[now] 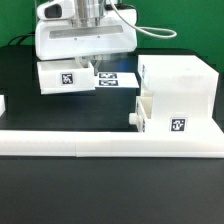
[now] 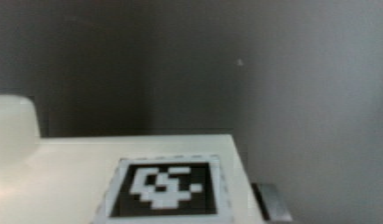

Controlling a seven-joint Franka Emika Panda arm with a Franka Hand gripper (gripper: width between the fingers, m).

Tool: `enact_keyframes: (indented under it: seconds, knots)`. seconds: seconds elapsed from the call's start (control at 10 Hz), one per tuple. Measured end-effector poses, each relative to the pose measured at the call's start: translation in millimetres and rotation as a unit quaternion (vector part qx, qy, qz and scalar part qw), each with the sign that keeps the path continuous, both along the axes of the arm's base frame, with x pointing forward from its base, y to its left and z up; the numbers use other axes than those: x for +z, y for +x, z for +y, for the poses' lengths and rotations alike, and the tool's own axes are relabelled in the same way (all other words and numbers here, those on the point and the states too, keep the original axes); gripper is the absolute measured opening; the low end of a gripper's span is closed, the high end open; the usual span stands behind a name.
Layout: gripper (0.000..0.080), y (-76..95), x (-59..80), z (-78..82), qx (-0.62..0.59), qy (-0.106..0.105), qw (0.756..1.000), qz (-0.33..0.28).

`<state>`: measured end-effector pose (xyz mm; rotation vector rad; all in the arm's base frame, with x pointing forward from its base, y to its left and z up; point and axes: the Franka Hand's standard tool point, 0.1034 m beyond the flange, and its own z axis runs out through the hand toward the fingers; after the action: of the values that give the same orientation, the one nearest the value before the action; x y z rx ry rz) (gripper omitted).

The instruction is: Assemble drawer

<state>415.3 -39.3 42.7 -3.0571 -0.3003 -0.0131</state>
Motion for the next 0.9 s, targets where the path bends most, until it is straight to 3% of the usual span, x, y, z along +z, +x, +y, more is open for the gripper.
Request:
enact_keyframes:
  seconds: [0.2, 0.4, 0.5, 0.9]
  knots:
    - [0.0042, 1.3, -1.1, -1.4, 0.099, 0.000, 0.995, -0.006]
    - [0.0042, 19.4, -3.9, -2.8, 0.214, 0.010, 0.977, 0.004]
    - [0.0042, 31.2, -0.9, 3.4, 0.275, 0.002, 0.962, 0.001]
    - [0.0042, 30.2, -3.5, 3.9, 0.391, -0.002, 0.920, -0.002]
